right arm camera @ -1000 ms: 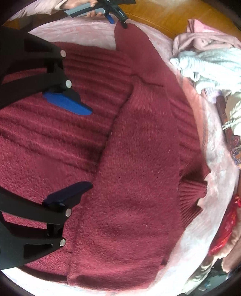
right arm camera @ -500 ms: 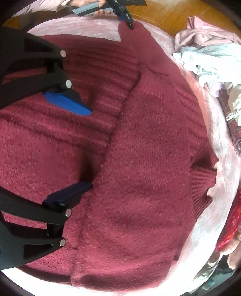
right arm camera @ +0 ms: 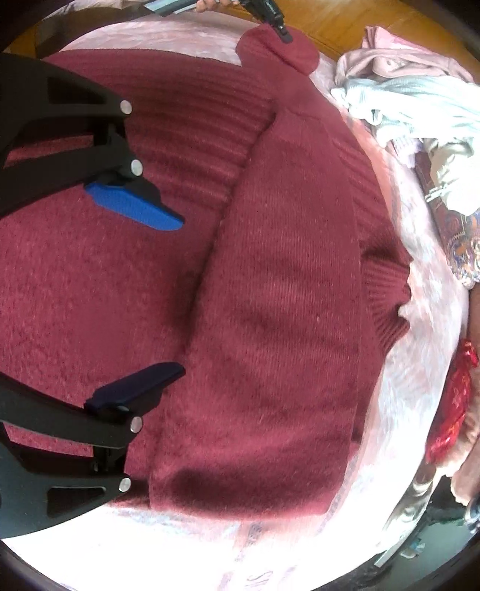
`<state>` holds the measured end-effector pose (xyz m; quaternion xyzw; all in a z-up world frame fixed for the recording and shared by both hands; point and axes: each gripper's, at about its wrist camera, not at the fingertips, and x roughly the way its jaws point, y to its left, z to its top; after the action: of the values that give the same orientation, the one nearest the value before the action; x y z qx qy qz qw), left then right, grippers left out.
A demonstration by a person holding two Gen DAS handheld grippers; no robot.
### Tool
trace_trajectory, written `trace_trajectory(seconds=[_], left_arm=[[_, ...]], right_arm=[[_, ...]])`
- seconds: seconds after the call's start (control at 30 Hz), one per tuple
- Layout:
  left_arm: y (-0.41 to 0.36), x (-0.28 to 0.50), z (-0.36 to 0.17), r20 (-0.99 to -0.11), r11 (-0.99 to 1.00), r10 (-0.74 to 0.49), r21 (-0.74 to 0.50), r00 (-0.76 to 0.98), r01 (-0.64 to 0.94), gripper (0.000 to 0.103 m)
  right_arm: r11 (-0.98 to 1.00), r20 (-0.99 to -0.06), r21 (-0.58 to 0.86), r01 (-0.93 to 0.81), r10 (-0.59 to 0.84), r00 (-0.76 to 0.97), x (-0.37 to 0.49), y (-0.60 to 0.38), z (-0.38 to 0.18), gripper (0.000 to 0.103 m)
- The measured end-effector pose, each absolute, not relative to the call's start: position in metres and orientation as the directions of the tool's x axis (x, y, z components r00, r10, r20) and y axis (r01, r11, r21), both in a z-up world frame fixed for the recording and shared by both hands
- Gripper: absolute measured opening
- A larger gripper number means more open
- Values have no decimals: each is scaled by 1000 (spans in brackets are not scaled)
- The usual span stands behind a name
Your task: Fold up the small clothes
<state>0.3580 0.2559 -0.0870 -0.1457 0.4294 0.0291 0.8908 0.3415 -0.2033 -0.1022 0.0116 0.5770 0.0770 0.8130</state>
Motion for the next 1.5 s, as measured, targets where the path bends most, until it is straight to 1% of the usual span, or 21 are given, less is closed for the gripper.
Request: trace_trajectory(seconds=[0.23,0.5,0.63,0.7,0.77,0.8,0.83,0.9,0.97,1.0,1.07,1.13,1.17,1.23,1.3,1.4,1.5], left_arm=[[198,359,-84,-759,958,-186,-282,624,-58,11],[85,346,-82,-735,938,-343,-306,584,165,11],[36,347,-97,-759,933,-361,-284,542,222,11],[18,347,-113,-787,940,-338,-256,516,224,13],[5,349,-131,-822,948,-307,-219,480,230,18],[4,348,-135,-827,949,-302,-212,473,235,27],[3,346,-135,-823,944,-314,-216,473,249,32],[2,340,-129,-825,937,-322,-207,464,282,58],[9,331,-115,-816,929,-340,-215,467,300,70],[17,326,-105,-805,929,-346,-223,482,295,77],[38,322,-90,-790,934,-343,-228,508,276,85],[63,324,-78,-777,946,-318,-226,543,230,85],[80,328,-75,-783,963,-267,-201,561,178,85],[102,338,-78,-805,978,-209,-184,555,101,85],[126,349,-90,-839,980,-179,-198,515,17,83],[140,360,-107,-870,981,-154,-191,468,-32,80],[148,365,-118,-886,985,-126,-164,446,-47,80]], right_arm=[[990,-940,99,-99,126,318,338,-219,-104,73],[989,-934,112,-95,137,331,337,-227,-99,73],[989,-930,118,-90,142,340,336,-234,-97,73],[988,-930,125,-86,147,336,337,-237,-98,73],[988,-933,130,-85,151,326,337,-238,-102,73],[988,-935,133,-84,153,321,337,-238,-103,73],[987,-935,136,-83,156,317,338,-237,-104,73],[987,-934,140,-82,159,319,339,-235,-103,73],[983,-928,165,-86,184,324,342,-231,-98,73],[979,-924,183,-90,203,325,344,-226,-95,73],[969,-912,224,-107,247,327,350,-212,-86,73],[962,-905,240,-128,269,328,355,-198,-80,73],[960,-904,241,-143,276,328,359,-186,-77,73],[958,-904,240,-156,279,325,369,-162,-73,73],[952,-904,254,-172,297,307,378,-143,-72,73],[950,-910,238,-200,291,297,392,-108,-73,73],[950,-915,202,-237,269,301,401,-72,-70,73]])
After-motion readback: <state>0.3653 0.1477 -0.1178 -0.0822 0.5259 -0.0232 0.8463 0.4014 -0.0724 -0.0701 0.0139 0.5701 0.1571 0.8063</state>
